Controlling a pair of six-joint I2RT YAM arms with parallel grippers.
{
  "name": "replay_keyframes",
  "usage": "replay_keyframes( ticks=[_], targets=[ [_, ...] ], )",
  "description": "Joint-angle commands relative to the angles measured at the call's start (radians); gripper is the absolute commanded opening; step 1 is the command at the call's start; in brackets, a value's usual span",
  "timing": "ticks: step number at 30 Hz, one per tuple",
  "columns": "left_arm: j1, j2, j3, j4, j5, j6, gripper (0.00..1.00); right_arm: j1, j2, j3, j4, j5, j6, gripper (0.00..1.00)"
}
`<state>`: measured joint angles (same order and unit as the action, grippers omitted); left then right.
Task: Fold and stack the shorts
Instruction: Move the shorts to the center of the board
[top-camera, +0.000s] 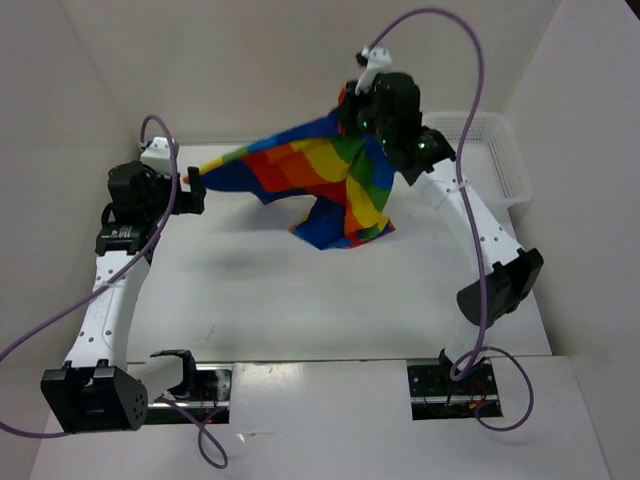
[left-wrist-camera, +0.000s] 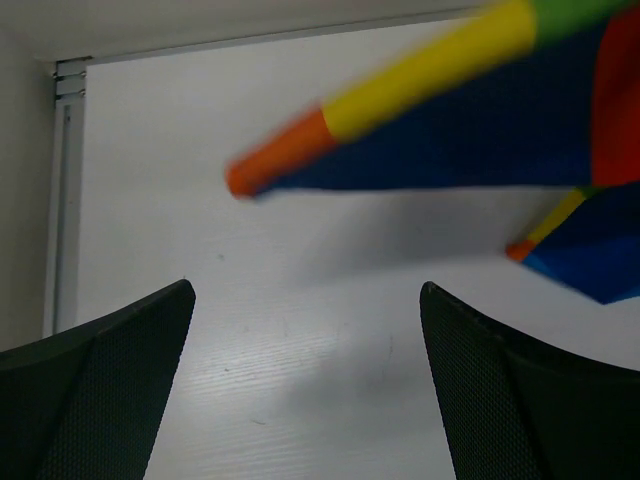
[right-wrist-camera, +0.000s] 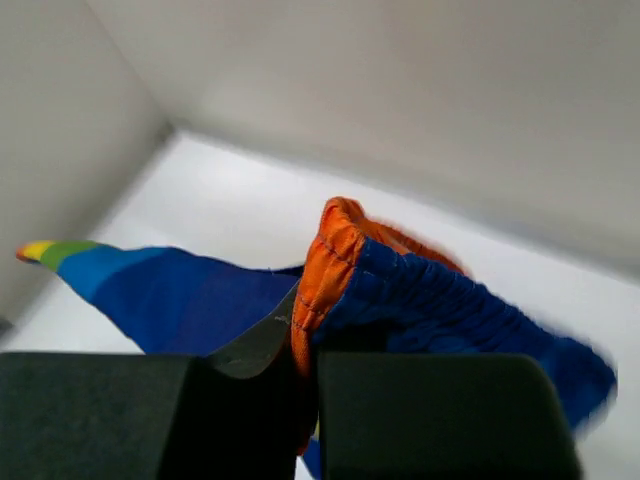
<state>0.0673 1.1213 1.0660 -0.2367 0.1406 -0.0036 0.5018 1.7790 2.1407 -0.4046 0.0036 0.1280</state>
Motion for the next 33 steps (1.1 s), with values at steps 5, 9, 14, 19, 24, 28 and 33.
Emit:
replay_keyframes(
  ticks=[5, 9, 14, 19, 24, 28, 33],
  targets=[
    [0.045, -0.106, -0.049, -0.177, 0.125, 0.004, 1.00, 0.006, -0.444, -0.821, -0.002, 0.024, -0.115, 0.53],
    [-0.004, -0.063, -0.122, -0.210, 0.078, 0.004, 1.00, -0.173, -0.501, -1.074, -0.002, -0.123, -0.157, 0.82],
    [-0.072, 0.119, -0.106, -0.222, 0.033, 0.004, 1.00, -0.299, -0.440, -1.027, 0.019, -0.277, -0.067, 0.87],
    [-0.101, 0.303, -0.028, -0.128, 0.069, 0.004, 1.00, -0.309, -0.371, -1.018, 0.107, -0.168, -0.001, 0.87],
    [-0.041, 0.463, 0.026, -0.093, 0.175, 0.004, 1.00, -0.309, -0.308, -1.048, 0.139, -0.130, 0.039, 0.87],
    [0.020, 0.547, 0.026, -0.063, 0.156, 0.004, 1.00, -0.309, -0.265, -1.071, 0.161, -0.102, 0.048, 0.88],
    [0.032, 0.649, 0.058, -0.052, 0.211, 0.004, 1.00, -0.309, -0.188, -1.047, 0.173, -0.116, 0.058, 0.88]
  ],
)
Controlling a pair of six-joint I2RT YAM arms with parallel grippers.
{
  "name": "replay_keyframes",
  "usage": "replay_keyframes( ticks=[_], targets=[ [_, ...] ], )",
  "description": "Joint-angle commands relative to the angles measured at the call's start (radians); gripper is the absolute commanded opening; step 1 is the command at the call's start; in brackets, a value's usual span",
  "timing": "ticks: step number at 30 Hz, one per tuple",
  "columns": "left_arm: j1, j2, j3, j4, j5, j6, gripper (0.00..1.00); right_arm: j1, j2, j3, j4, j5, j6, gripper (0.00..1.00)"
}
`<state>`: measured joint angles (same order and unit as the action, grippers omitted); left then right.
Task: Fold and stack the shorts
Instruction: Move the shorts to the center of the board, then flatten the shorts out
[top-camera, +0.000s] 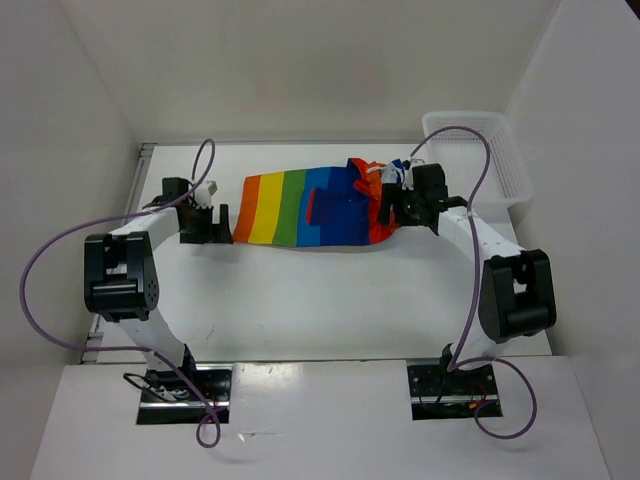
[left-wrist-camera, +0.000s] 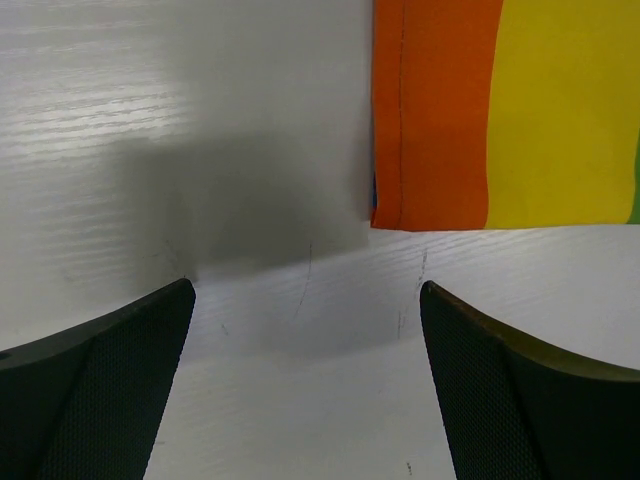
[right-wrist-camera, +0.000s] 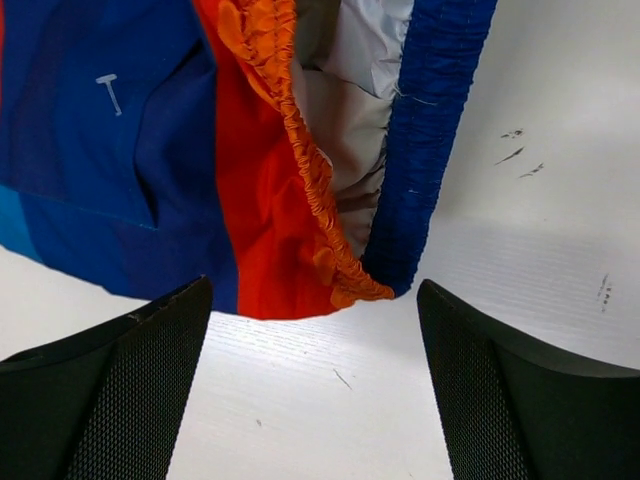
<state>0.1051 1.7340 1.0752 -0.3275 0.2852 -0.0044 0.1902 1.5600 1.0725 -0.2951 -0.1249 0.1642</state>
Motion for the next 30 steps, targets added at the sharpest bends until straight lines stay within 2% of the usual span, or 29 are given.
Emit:
replay_keyframes(
  ticks=[1, 6, 8, 10, 11, 14, 21, 28, 29, 30],
  targets=[
    [-0.005, 0.053, 0.061, 0.039, 0.066, 0.004, 1.00, 0.003, 0.040, 0.032, 0.063, 0.013, 0.030, 0.88],
    [-0.005, 0.150, 0.120, 0.079, 0.161, 0.004, 1.00, -0.006, 0.075, 0.050, 0.054, 0.024, 0.031, 0.88],
    [-0.016, 0.170, 0.135, 0.079, 0.177, 0.004, 0.94, -0.006, 0.084, 0.050, 0.054, 0.033, 0.020, 0.88],
    [-0.027, 0.196, 0.135, 0.079, 0.177, 0.004, 0.88, -0.006, 0.094, 0.050, 0.054, 0.033, 0.020, 0.88],
    [-0.027, 0.196, 0.135, 0.079, 0.177, 0.004, 0.78, -0.006, 0.094, 0.050, 0.054, 0.033, 0.020, 0.88],
    [-0.036, 0.196, 0.106, 0.058, 0.177, 0.004, 0.62, -0.006, 0.094, 0.040, 0.054, 0.033, 0.020, 0.88],
    [-0.036, 0.199, 0.069, 0.039, 0.198, 0.004, 0.59, -0.015, 0.084, 0.017, 0.045, 0.013, 0.020, 0.88],
    [-0.045, 0.242, 0.078, 0.064, 0.302, 0.004, 0.32, -0.015, 0.094, 0.017, 0.056, -0.051, 0.011, 0.88],
    [-0.045, 0.242, 0.078, 0.064, 0.302, 0.004, 0.28, -0.015, 0.103, 0.017, 0.056, -0.064, 0.011, 0.86],
    [-0.045, 0.251, 0.078, 0.074, 0.318, 0.004, 0.18, -0.015, 0.103, 0.017, 0.056, -0.064, 0.011, 0.78]
  ],
)
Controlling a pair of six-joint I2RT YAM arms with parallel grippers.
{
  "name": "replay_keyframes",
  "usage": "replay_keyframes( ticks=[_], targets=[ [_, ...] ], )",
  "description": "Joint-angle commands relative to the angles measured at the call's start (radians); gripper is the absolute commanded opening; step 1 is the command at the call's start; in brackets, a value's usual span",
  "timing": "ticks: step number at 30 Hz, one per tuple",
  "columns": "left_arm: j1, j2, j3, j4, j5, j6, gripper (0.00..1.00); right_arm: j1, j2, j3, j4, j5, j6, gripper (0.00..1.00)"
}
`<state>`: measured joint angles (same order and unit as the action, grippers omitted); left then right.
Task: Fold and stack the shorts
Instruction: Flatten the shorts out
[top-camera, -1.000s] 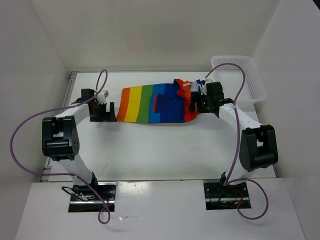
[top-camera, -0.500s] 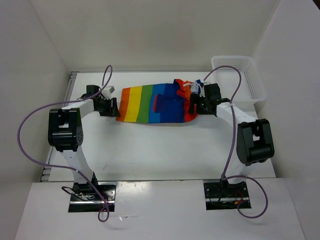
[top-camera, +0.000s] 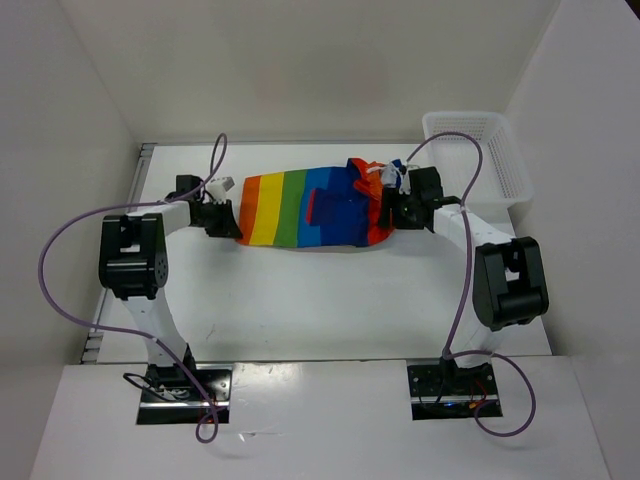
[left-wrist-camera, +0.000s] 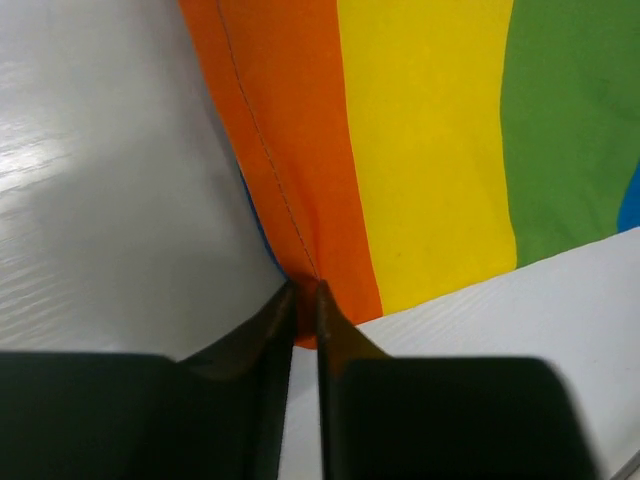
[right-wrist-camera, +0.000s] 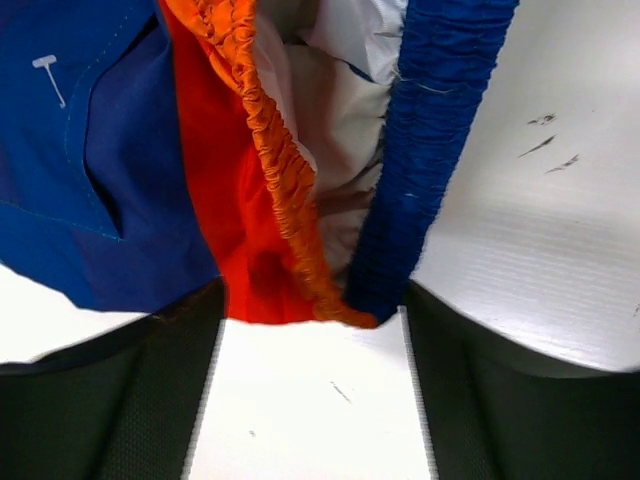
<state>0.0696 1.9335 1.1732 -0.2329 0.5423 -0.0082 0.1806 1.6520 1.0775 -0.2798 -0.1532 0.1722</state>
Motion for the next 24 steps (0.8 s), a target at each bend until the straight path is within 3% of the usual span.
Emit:
replay_keyframes(
  ticks=[1, 2, 3, 4, 8, 12, 17, 21, 24],
  targets=[
    [-0.010, 0.051, -0.020, -0.011, 0.061, 0.008, 0.13, -0.006, 0.023, 0.012, 0.041, -0.036, 0.003, 0.72],
    [-0.010, 0.051, -0.020, -0.002, 0.080, 0.008, 0.08, -0.006, 0.023, 0.003, 0.041, -0.045, 0.003, 0.65],
    [-0.010, 0.051, -0.020, 0.009, 0.081, 0.008, 0.02, -0.006, 0.032, 0.002, 0.053, -0.045, 0.003, 0.49],
    [-0.010, 0.051, -0.003, 0.009, 0.091, 0.008, 0.00, -0.006, 0.041, 0.002, 0.065, -0.045, 0.012, 0.41],
    [-0.010, 0.051, 0.121, 0.033, 0.132, 0.008, 0.00, -0.006, 0.075, 0.108, 0.088, -0.020, 0.003, 0.03],
    [0.013, 0.051, 0.366, 0.043, 0.153, 0.008, 0.00, -0.006, 0.153, 0.335, 0.097, -0.026, -0.007, 0.00],
    [0.082, -0.014, 0.710, 0.032, 0.153, 0.008, 0.00, -0.006, 0.268, 0.821, 0.059, -0.072, 0.033, 0.00],
    [0.208, -0.093, 0.883, 0.023, 0.174, 0.008, 0.00, -0.006, 0.287, 1.180, 0.028, -0.072, 0.033, 0.00],
    [0.274, -0.181, 0.930, 0.023, 0.217, 0.008, 0.00, -0.006, 0.255, 1.266, 0.004, -0.082, 0.024, 0.00]
  ],
)
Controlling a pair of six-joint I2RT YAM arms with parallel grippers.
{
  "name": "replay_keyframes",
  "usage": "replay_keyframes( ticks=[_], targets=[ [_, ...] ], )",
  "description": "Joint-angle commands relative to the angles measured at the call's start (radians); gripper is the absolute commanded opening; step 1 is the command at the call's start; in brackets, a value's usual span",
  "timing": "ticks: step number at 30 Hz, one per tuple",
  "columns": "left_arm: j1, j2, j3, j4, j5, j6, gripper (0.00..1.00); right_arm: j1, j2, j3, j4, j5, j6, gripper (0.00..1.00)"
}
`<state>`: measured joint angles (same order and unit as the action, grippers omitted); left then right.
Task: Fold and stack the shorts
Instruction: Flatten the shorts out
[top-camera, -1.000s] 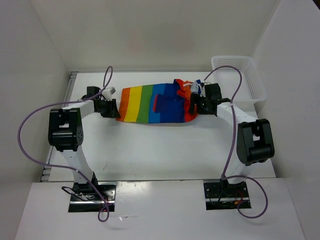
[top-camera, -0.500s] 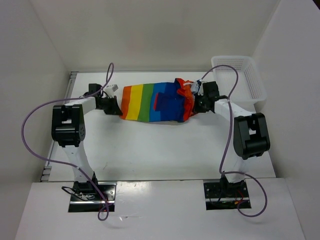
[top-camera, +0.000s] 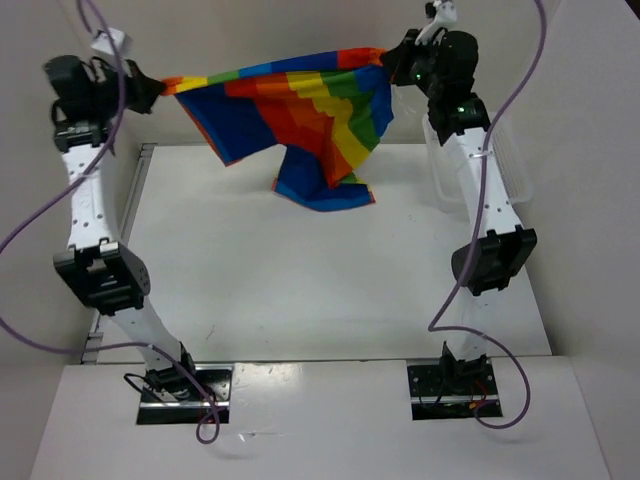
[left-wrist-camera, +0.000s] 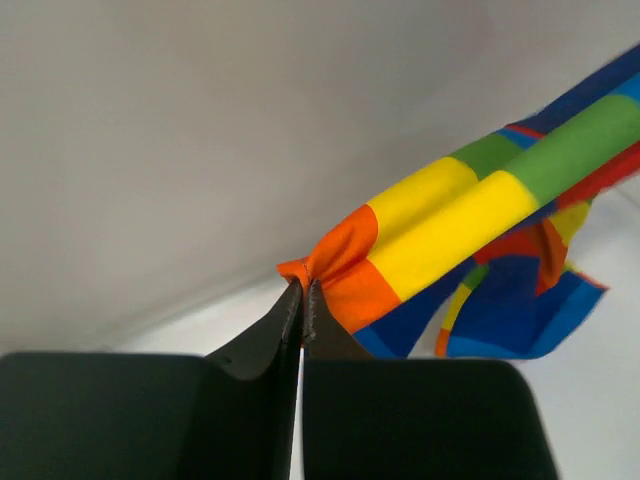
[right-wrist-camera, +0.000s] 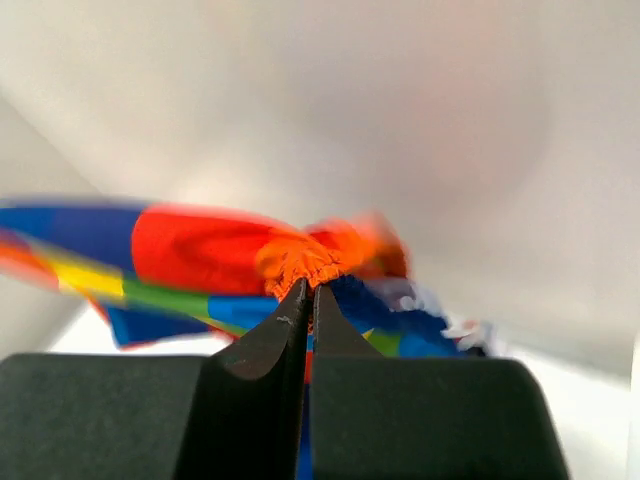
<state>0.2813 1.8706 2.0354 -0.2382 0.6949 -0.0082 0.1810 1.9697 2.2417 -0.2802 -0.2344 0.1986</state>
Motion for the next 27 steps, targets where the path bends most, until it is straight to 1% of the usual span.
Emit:
replay_keyframes(
  ticks=[1, 2, 3, 4, 5, 6, 7, 8, 9, 10, 11, 12, 14, 15, 16, 17, 20, 24, 27],
  targets=[
    [0.100, -0.169, 0.068, 0.028, 0.074, 0.008, 0.00, -0.006, -0.083, 0.113, 0.004, -0.014, -0.014, 0.00],
    [0.117, -0.195, 0.077, 0.010, 0.083, 0.008, 0.00, -0.006, -0.133, 0.104, -0.007, -0.026, -0.014, 0.00],
    [0.139, -0.249, 0.077, -0.012, 0.083, 0.008, 0.00, -0.006, -0.165, 0.052, -0.016, -0.042, -0.025, 0.00],
    [0.139, -0.276, 0.077, -0.068, 0.083, 0.008, 0.00, -0.006, -0.198, 0.015, -0.016, -0.077, -0.025, 0.00],
    [0.139, -0.304, 0.077, -0.099, 0.083, 0.008, 0.00, -0.006, -0.272, -0.023, -0.025, -0.097, -0.025, 0.00],
    [0.139, -0.332, 0.066, -0.119, 0.072, 0.008, 0.00, -0.006, -0.308, -0.109, -0.025, -0.114, -0.025, 0.00],
    [0.148, -0.394, 0.049, -0.128, 0.072, 0.008, 0.00, -0.006, -0.345, -0.149, -0.025, -0.126, -0.025, 0.00],
    [0.148, -0.424, 0.031, -0.138, 0.084, 0.008, 0.00, -0.006, -0.412, -0.186, -0.025, -0.159, -0.025, 0.00],
    [0.148, -0.474, 0.002, -0.138, 0.094, 0.008, 0.00, -0.006, -0.443, -0.250, -0.025, -0.184, -0.025, 0.00],
    [0.148, -0.493, 0.002, -0.148, 0.094, 0.008, 0.00, -0.006, -0.471, -0.275, -0.025, -0.213, -0.025, 0.00],
    [0.148, -0.507, 0.002, -0.148, 0.081, 0.008, 0.00, -0.006, -0.526, -0.310, -0.025, -0.276, -0.025, 0.00],
    [0.148, -0.533, 0.011, -0.162, 0.065, 0.008, 0.00, -0.006, -0.552, -0.323, -0.025, -0.307, -0.016, 0.00],
    [0.148, -0.554, 0.055, -0.162, -0.001, 0.008, 0.00, -0.006, -0.606, -0.343, -0.039, -0.376, -0.028, 0.00],
    [0.148, -0.564, 0.077, -0.171, -0.026, 0.008, 0.00, -0.006, -0.659, -0.356, -0.050, -0.438, -0.028, 0.00],
    [0.148, -0.564, 0.104, -0.171, -0.050, 0.008, 0.00, -0.006, -0.686, -0.356, -0.050, -0.465, -0.028, 0.00],
    [0.148, -0.564, 0.168, -0.183, -0.076, 0.008, 0.00, -0.006, -0.734, -0.382, -0.050, -0.503, -0.028, 0.00],
    [0.148, -0.509, 0.267, -0.193, -0.075, 0.008, 0.00, -0.029, -0.795, -0.430, -0.025, -0.551, 0.034, 0.00],
    [0.148, -0.441, 0.287, -0.155, -0.064, 0.008, 0.00, -0.063, -0.844, -0.488, 0.006, -0.560, 0.116, 0.00],
    [0.148, -0.360, 0.325, -0.136, -0.031, 0.008, 0.00, -0.081, -0.826, -0.525, 0.039, -0.513, 0.183, 0.00]
  ],
)
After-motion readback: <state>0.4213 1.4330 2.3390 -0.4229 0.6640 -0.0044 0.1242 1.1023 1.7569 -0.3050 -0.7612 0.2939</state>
